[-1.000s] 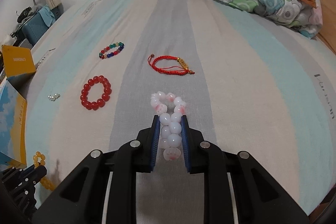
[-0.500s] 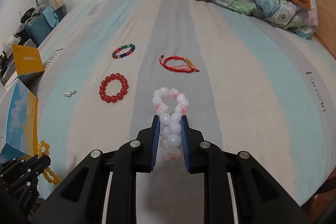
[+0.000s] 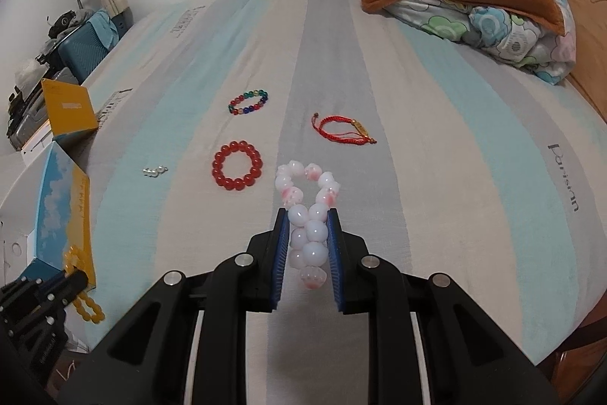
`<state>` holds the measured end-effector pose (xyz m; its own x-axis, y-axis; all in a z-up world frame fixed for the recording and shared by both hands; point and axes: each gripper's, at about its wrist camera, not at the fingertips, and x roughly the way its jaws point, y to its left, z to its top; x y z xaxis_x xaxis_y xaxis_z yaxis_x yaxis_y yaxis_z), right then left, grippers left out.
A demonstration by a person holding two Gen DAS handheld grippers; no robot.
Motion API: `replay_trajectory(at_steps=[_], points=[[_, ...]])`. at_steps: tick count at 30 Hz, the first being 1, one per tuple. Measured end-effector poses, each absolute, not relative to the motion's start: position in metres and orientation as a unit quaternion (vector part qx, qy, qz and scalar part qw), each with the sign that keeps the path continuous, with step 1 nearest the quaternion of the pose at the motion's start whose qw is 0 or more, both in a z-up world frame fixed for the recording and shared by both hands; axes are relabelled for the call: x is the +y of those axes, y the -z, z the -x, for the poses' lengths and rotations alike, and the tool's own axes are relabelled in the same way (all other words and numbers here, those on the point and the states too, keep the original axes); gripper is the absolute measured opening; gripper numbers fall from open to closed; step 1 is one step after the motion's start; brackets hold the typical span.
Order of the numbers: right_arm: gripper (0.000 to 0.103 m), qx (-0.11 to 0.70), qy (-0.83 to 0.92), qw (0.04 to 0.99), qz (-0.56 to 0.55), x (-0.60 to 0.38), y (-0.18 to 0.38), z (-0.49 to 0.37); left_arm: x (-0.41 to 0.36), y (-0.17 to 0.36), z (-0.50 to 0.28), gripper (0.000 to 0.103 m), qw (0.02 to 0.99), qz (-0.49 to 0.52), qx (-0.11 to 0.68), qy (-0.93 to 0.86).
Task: Organize jewelry
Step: 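Lift and carry both held bead bracelets over the white box with both tools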
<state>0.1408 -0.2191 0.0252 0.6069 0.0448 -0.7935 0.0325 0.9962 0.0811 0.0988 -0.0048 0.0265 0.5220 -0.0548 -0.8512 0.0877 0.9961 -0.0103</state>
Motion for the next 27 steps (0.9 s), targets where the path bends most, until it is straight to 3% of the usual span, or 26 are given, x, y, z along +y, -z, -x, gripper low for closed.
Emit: replay_trajectory(at_steps=[27], points=[[0.019,0.426,-0.073,0.902,-0.001,-0.091,-0.057,-0.144,0.123,-0.089,-0.091,0.009,0.895,0.04,0.443,-0.042]])
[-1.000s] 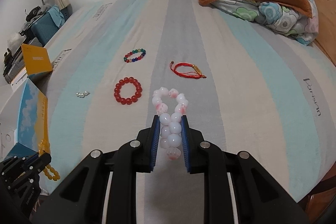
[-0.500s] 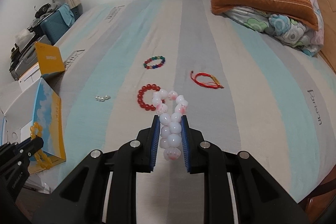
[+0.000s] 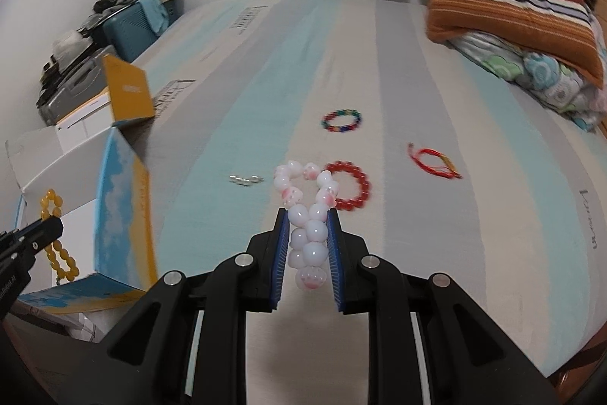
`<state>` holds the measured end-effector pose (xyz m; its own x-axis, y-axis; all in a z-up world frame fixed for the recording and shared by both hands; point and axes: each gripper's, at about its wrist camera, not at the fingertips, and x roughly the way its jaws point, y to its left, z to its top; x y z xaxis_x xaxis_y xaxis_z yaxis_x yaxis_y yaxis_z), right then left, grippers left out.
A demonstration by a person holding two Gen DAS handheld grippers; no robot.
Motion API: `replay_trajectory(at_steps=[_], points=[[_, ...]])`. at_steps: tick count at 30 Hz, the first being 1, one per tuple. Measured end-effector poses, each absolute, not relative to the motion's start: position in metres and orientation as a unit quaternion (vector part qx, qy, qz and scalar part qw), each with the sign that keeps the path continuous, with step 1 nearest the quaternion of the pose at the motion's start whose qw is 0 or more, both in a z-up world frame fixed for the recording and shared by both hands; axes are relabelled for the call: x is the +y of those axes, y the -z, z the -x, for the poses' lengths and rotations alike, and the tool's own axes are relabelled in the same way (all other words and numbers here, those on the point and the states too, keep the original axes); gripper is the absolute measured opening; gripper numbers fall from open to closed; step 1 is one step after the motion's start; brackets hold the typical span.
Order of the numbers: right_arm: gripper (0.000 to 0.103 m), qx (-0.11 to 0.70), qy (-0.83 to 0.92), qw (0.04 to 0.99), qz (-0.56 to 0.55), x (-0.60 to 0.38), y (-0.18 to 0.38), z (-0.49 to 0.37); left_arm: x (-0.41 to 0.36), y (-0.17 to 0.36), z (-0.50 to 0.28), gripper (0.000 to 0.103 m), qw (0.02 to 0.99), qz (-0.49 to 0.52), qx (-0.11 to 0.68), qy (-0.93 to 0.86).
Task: Organize jewelry
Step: 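Lift and carry both held bead bracelets over the white box with both tools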
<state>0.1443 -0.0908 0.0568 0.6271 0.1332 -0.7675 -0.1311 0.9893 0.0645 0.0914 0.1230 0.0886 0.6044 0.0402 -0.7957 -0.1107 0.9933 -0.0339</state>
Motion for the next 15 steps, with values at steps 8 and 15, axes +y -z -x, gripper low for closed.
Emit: replay_trajectory(at_steps=[8,15], points=[[0.019,0.421,-0.105,0.901,0.02,-0.032,-0.061,-0.145,0.178,-0.094,-0.077,0.009,0.894,0.06,0.439,-0.071],[0.019,0.409,-0.135,0.901,0.04,0.021,-0.068,-0.141,0.233,-0.092,-0.06,0.009,0.889,0.081,0.438,-0.108]])
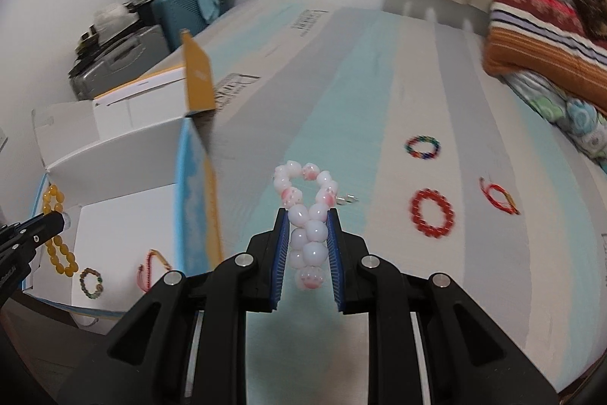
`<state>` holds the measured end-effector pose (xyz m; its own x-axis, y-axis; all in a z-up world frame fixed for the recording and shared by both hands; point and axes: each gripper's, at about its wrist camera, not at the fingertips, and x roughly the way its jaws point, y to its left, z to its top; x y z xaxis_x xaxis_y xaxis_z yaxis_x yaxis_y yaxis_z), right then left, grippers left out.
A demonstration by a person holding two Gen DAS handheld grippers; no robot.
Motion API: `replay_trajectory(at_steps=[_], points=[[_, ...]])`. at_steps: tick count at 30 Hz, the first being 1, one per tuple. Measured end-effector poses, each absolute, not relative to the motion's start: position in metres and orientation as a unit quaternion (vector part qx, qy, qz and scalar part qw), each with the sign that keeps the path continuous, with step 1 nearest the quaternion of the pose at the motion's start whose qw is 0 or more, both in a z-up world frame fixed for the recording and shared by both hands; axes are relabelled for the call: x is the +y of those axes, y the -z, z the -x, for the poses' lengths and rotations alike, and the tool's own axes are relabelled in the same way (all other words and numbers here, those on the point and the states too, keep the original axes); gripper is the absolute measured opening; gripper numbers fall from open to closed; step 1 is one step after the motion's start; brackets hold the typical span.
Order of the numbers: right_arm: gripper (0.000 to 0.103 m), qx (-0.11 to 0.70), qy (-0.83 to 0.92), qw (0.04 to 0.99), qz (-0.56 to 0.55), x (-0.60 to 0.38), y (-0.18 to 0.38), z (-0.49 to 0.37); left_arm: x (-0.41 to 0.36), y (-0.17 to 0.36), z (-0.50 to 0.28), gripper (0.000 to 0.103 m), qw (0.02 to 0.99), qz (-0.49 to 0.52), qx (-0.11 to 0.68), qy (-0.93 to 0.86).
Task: Organize jewelry
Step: 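Lift and carry both held bead bracelets over the white box with both tools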
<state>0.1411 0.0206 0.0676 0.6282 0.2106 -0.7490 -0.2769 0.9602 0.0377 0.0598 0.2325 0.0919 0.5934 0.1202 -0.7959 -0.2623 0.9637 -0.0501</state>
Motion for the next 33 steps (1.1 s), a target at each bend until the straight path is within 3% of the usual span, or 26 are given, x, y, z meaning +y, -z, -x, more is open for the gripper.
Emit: replay_trajectory(at_steps=[14,33], points=[[0.019,0.397,-0.209,0.89,0.079,0.123,-0.065,-0.115,0.322,-0.071,-0.026,0.009,0.869,0.115,0.449,-0.172],[0.019,0.48,-0.241,0.834,0.129,0.191,-0.01,-0.115,0.356,-0.019,-0.036,0.009,0.826,0.134,0.514,-0.19]])
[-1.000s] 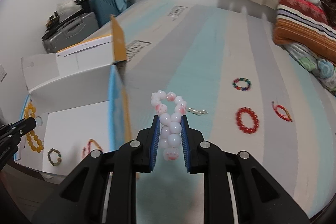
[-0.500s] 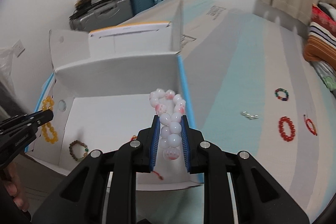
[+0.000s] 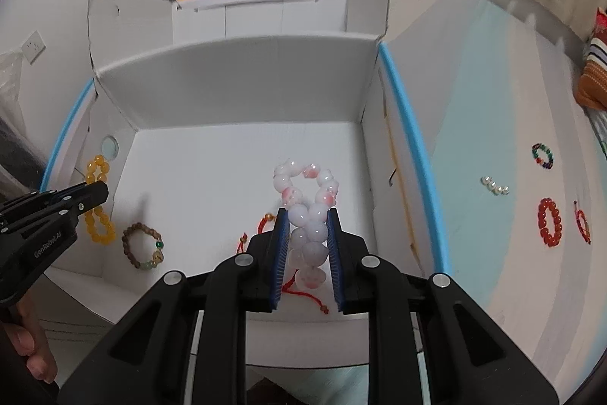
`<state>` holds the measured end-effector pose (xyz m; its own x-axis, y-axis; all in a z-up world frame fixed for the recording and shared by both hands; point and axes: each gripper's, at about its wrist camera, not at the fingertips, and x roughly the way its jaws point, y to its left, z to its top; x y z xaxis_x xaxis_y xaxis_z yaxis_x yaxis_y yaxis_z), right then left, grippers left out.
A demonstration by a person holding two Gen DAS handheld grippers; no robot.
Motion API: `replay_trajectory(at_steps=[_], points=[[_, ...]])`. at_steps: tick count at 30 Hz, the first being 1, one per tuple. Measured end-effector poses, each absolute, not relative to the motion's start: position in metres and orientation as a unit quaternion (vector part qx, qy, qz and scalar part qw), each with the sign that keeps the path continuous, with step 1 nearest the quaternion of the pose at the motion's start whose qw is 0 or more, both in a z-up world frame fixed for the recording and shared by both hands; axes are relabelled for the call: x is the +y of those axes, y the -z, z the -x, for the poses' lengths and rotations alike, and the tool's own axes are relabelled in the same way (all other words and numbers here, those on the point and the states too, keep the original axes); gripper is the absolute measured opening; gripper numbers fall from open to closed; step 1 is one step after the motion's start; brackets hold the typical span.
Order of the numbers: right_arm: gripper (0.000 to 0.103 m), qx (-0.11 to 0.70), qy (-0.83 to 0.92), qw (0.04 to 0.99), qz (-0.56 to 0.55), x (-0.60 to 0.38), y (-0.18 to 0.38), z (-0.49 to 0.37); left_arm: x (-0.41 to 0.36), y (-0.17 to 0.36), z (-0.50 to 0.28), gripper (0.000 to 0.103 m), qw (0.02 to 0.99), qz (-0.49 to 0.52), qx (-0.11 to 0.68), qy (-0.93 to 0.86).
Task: Organize jewelry
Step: 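Lift and carry both held bead bracelets over the white box with both tools, then open both tools to drop the yellow and pink-white bracelets into the box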
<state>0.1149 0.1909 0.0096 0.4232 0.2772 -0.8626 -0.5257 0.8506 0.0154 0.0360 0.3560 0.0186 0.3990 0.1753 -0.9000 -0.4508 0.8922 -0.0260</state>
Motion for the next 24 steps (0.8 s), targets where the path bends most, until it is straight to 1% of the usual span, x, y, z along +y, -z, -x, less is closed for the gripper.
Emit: replay_trajectory(at_steps=[3,6,7,8,9,10,11,12,13,15,17,19,20,22,24], points=[[0.019,0.493,-0.249,0.821,0.142,0.199,-0.001,-0.114,0.357,-0.014,-0.036,0.011,0.822,0.138,0.518,-0.192],[0.022,0.495,-0.247,0.819,0.148,0.202,0.003,-0.111,0.358,-0.013,-0.036,0.012,0.822,0.139,0.517,-0.193],[0.024,0.494,-0.247,0.82,0.148,0.202,0.003,-0.111,0.358,-0.014,-0.036,0.015,0.823,0.14,0.516,-0.192],[0.029,0.492,-0.248,0.821,0.147,0.202,0.002,-0.11,0.357,-0.016,-0.035,0.022,0.824,0.14,0.513,-0.193],[0.035,0.488,-0.25,0.823,0.145,0.201,0.0,-0.109,0.357,-0.018,-0.035,0.026,0.826,0.136,0.51,-0.195],[0.038,0.485,-0.252,0.825,0.144,0.2,-0.002,-0.108,0.357,-0.02,-0.035,0.035,0.828,0.133,0.507,-0.198],[0.043,0.48,-0.254,0.828,0.142,0.198,-0.005,-0.107,0.356,-0.023,-0.034,0.041,0.831,0.132,0.501,-0.201],[0.048,0.474,-0.256,0.831,0.14,0.197,-0.008,-0.105,0.355,-0.025,-0.034,0.043,0.832,0.132,0.499,-0.202],[0.051,0.468,-0.256,0.834,0.139,0.195,-0.012,-0.104,0.354,-0.028,-0.033,0.048,0.834,0.133,0.496,-0.203],[0.063,0.458,-0.258,0.84,0.134,0.189,-0.019,-0.101,0.352,-0.033,-0.032,0.057,0.838,0.134,0.488,-0.204],[0.068,0.447,-0.259,0.847,0.128,0.183,-0.026,-0.1,0.347,-0.039,-0.031,0.07,0.843,0.128,0.479,-0.207],[0.075,0.438,-0.258,0.852,0.122,0.176,-0.033,-0.1,0.342,-0.044,-0.031,0.075,0.848,0.123,0.472,-0.208],[0.078,0.435,-0.257,0.855,0.119,0.172,-0.036,-0.1,0.339,-0.046,-0.032,0.078,0.85,0.122,0.469,-0.207],[0.079,0.429,-0.253,0.86,0.112,0.164,-0.042,-0.101,0.335,-0.05,-0.032,0.084,0.852,0.123,0.465,-0.207],[0.079,0.427,-0.248,0.863,0.106,0.157,-0.047,-0.102,0.33,-0.055,-0.032,0.086,0.856,0.123,0.457,-0.206]])
